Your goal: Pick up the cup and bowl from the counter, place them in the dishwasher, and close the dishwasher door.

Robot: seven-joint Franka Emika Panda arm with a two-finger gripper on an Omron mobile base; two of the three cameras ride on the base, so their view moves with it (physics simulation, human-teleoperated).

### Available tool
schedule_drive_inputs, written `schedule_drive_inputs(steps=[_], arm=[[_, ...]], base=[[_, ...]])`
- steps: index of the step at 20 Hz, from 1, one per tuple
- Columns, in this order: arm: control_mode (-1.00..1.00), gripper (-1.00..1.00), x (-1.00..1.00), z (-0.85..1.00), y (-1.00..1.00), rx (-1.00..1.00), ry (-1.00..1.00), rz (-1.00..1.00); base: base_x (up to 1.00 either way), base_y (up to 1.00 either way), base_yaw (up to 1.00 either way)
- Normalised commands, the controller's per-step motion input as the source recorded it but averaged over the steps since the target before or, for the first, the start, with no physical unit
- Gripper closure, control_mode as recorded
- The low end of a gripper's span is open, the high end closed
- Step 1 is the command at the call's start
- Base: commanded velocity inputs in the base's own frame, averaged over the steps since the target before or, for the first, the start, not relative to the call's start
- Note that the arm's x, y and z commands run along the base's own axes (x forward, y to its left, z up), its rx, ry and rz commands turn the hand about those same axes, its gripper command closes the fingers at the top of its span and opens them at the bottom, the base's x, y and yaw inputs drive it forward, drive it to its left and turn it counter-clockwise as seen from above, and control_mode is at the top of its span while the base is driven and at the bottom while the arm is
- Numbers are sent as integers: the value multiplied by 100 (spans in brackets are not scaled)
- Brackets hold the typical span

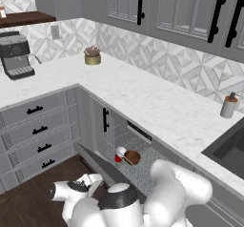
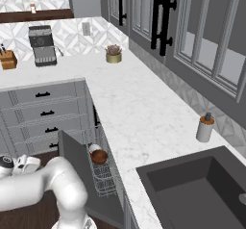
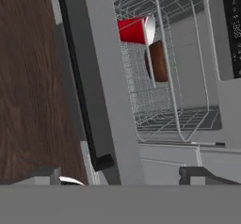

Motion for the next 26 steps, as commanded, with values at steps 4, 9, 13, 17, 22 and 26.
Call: schedule_drive_inputs(steps=[4,9,13,17,22,26], arm=[[-100,-100,42,-72,10,-20,0,-1],[-100,-100,51,-70,0,-16,0,0],[-100,-100,44,-78,0,-19,1,0],[-100,-100,45,-77,0,-22,4,0],[-100,-100,51,-42,-4,-14,10,-1],[-100,-100,63,-46,0,-21,23,-6]], base=[[0,0,0],[0,0,0],[0,0,0],[0,0,0],[0,0,0],[0,0,0]])
